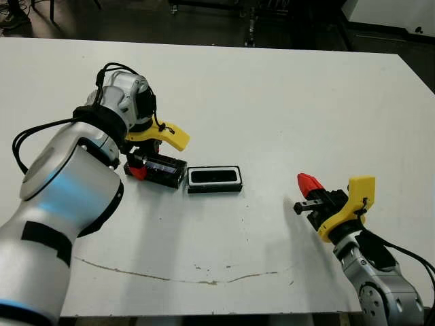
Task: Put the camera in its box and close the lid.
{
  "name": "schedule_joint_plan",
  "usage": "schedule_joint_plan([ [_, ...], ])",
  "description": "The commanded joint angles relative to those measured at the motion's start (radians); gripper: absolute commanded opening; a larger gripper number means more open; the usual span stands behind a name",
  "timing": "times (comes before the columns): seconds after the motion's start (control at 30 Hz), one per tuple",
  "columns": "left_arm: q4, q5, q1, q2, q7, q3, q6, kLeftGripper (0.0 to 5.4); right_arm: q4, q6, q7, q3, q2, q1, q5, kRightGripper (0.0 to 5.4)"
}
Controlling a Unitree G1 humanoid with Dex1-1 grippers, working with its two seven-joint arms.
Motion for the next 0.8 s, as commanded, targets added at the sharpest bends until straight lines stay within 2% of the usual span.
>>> schedule_joint_plan([
  [0.03,0.01,-0.006,0.012,0.048,0.019,0.016,-0.001,3.17,-0.001,0.002,-0.007,-0.003,-0.001,0.015,0.001,0.0],
  [0.17,-0.005,-0.022,-0.021,0.106,0.079,0.046,-0.042,3.17,0.0,0.003,-0.008,0.002,0.004,0.015,0.002,0.0],
  [0.47,-0.02,-0.034,-0.063,0.189,0.074,0.077,-0.054,3.17,0.0,-0.005,-0.022,0.028,0.015,0.017,-0.014,0.0],
  [0.6,-0.032,-0.063,-0.074,0.233,0.063,0.108,-0.103,3.17,0.011,-0.023,-0.014,0.036,0.022,0.022,-0.016,0.0],
  [0.67,-0.032,-0.107,-0.079,0.253,0.061,0.155,-0.063,3.17,0.013,-0.026,-0.018,0.041,0.025,0.024,-0.018,0.0],
  [0.8,-0.058,-0.242,-0.066,0.273,0.059,0.289,0.023,3.17,0.01,-0.022,-0.03,0.046,0.03,0.025,-0.023,0.0],
])
